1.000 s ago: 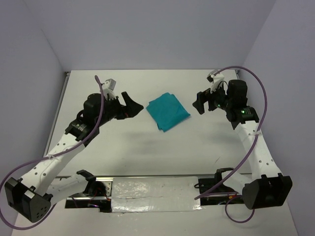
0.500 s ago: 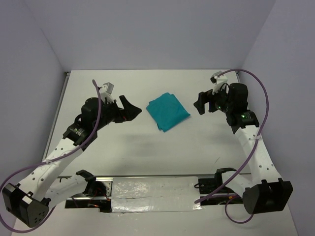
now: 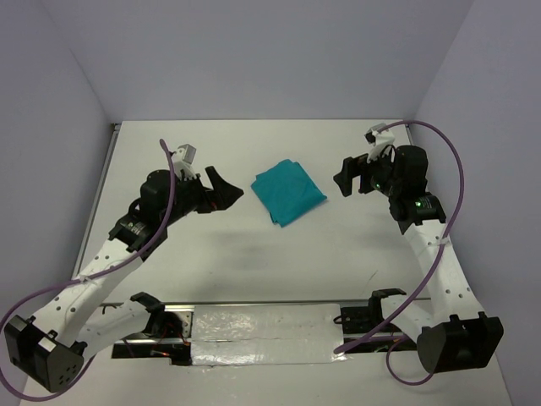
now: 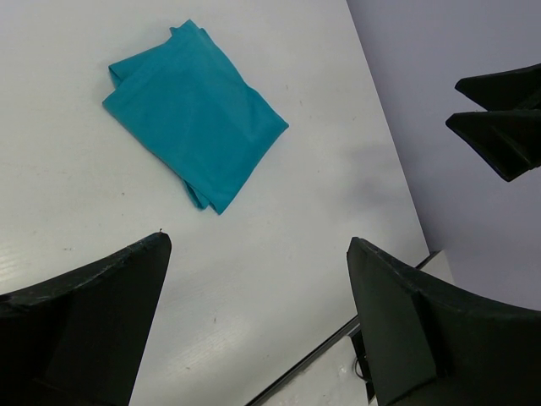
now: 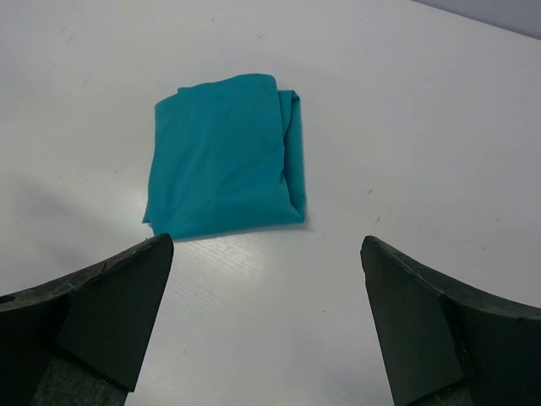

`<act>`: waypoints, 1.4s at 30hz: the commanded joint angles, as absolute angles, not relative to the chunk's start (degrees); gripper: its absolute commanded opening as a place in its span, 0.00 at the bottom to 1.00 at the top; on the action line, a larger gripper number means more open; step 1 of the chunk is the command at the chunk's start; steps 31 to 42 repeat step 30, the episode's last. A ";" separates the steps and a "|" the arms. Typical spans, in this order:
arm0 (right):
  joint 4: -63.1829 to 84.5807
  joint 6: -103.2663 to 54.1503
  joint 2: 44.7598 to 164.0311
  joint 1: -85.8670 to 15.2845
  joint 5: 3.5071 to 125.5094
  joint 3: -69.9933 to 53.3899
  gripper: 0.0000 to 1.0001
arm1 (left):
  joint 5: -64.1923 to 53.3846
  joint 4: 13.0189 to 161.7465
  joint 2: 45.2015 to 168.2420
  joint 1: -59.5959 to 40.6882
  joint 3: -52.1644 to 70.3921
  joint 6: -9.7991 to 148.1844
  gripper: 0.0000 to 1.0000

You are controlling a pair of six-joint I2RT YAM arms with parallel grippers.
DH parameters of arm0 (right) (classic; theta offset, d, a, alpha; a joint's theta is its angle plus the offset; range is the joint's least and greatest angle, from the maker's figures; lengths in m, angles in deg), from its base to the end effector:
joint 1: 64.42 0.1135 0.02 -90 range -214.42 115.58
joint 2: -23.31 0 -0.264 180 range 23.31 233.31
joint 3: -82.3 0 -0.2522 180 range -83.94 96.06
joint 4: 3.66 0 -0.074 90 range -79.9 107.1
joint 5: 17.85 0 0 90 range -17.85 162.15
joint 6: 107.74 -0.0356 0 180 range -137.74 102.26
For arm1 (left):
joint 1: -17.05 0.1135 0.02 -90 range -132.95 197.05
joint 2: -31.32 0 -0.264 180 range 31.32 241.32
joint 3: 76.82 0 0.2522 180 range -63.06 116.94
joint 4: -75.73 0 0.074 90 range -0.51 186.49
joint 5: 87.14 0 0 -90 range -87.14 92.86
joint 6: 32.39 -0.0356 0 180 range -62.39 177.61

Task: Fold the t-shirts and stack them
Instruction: Smooth out wrinkles on the folded tshirt

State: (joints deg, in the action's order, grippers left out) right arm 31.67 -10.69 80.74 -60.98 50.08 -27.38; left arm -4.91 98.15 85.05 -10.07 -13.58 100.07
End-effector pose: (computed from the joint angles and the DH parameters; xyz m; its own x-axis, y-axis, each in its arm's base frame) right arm 0.2214 0.0267 0.3514 -0.3288 -0.1337 -0.9349 -0.4460 0.8946 0.0289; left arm 0.1928 -0.1041 0.3436 -0.5308 -0.4796 -0.6987 0.2855 0.6750 -0.6803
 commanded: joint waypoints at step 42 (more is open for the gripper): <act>26.63 -15.02 79.65 -61.34 53.16 -29.44 1.00 | -5.49 95.29 82.56 -9.76 -15.07 99.89 1.00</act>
